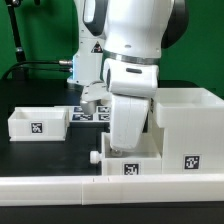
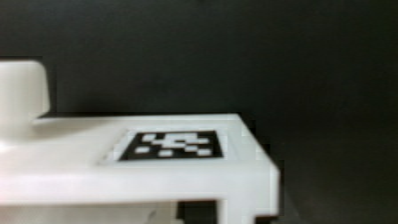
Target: Assemble drawer
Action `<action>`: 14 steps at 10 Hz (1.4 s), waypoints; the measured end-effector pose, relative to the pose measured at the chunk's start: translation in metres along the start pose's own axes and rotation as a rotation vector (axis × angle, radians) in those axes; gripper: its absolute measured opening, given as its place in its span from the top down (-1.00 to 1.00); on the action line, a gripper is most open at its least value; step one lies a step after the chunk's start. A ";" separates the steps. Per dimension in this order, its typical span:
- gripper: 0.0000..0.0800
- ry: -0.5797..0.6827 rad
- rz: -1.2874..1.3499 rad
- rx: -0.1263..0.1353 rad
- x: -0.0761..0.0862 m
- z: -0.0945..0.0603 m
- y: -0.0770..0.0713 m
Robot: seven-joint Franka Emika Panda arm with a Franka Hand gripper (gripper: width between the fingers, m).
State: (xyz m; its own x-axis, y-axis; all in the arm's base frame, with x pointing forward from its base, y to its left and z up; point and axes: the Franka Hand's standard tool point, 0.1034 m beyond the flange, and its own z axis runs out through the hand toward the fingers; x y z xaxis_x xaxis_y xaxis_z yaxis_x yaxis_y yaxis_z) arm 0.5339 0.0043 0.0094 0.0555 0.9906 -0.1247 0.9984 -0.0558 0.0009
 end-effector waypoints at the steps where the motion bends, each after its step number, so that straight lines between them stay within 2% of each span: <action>1: 0.89 0.000 -0.005 -0.001 0.000 0.000 -0.001; 3: 0.89 0.005 -0.022 -0.002 0.001 0.002 -0.010; 9: 0.89 0.005 -0.021 -0.005 0.001 0.002 -0.010; 10: 0.89 0.002 -0.007 -0.001 0.003 0.001 -0.008; 12: 0.89 -0.019 -0.019 0.030 0.003 -0.002 -0.005; 14: 0.89 -0.025 -0.020 0.035 0.002 -0.004 -0.002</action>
Offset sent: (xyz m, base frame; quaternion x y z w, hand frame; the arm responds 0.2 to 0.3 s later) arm -0.0196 0.0086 -0.0010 -0.0030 -0.0074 -0.0641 0.9979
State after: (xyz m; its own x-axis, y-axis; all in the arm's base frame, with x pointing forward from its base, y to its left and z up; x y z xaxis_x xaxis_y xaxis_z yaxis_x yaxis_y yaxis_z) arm 0.5317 0.0070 0.0128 0.0353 0.9882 -0.1489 0.9985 -0.0412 -0.0368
